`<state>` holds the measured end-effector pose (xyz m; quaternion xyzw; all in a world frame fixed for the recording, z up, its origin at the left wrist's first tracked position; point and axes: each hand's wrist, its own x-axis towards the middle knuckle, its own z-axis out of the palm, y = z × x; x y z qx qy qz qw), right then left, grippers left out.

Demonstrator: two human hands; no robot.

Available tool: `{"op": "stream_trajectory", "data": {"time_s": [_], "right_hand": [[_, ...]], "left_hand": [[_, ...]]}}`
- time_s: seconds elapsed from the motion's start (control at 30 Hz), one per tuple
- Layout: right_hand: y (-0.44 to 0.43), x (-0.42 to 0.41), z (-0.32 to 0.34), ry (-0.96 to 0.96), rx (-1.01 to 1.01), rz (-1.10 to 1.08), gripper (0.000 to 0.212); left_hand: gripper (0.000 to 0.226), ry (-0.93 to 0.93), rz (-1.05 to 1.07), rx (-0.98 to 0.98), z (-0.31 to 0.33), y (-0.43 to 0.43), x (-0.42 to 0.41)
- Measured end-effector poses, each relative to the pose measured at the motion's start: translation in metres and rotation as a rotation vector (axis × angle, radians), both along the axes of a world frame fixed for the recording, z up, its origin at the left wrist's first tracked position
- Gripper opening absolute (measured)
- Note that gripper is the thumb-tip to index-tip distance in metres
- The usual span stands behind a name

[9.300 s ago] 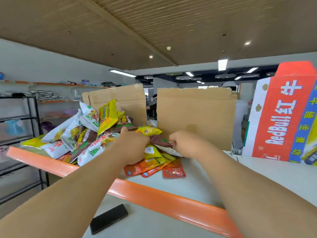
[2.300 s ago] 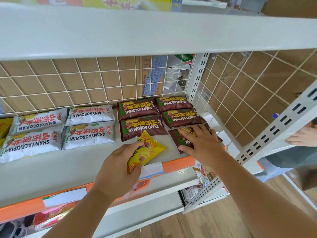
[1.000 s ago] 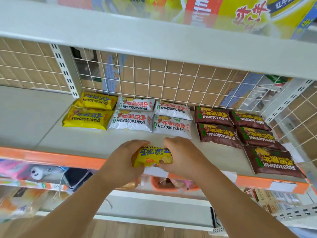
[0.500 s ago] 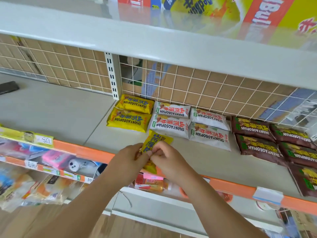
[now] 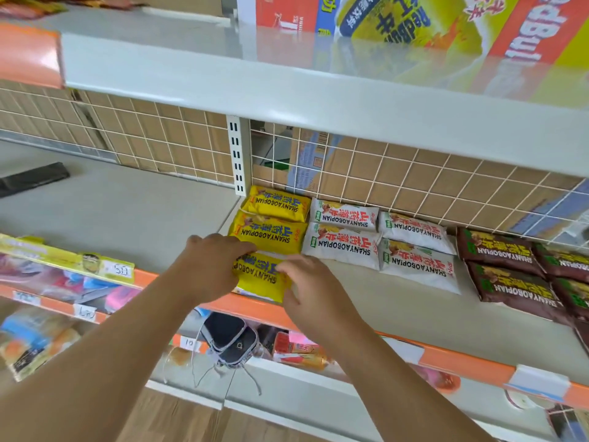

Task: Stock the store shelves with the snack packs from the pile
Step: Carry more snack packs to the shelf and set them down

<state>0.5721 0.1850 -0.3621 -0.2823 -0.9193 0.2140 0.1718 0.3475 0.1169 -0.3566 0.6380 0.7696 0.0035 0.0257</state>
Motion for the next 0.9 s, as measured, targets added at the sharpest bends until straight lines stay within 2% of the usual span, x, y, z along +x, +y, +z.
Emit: {"op": "stream_trajectory", "data": {"time_s": [0.07,0.17,0.37,0.53,0.63,0.77,0.9], "right_hand": [[0.002,-0.011,-0.01,-0.094,0.104,0.082,0.057],[-0.005,-0.026,-0.029,-0.252,0.16,0.111,0.07],[0.009,-0.029,-0.037,-0.265,0.172,0.017,0.081],[0.015,-0.033,-0.031,-0.346,0.176,0.033,0.078],[0.005,-0.037,-0.03,-0.342,0.212,0.075,0.073],[-0.002,-0.038,-0.047,-0.237,0.247,0.058,0.058],[-0.005,-0.037,-0.06,-0.173,0.206,0.033,0.063]], "left_hand": [[0.065,0.052,-0.014,0.063,-0.01,0.0,-0.005],[0.059,-0.004,-0.03,0.217,-0.034,-0.008,-0.006],[0.062,-0.167,-0.063,0.369,-0.063,-0.022,-0.014],[0.062,-0.25,-0.006,0.543,-0.065,-0.011,-0.006],[0.048,-0.264,-0.057,0.605,-0.08,-0.018,-0.002],[0.042,-0.267,-0.137,0.599,-0.092,-0.042,-0.006],[0.043,-0.285,-0.182,0.578,-0.092,-0.05,-0.015]]}}
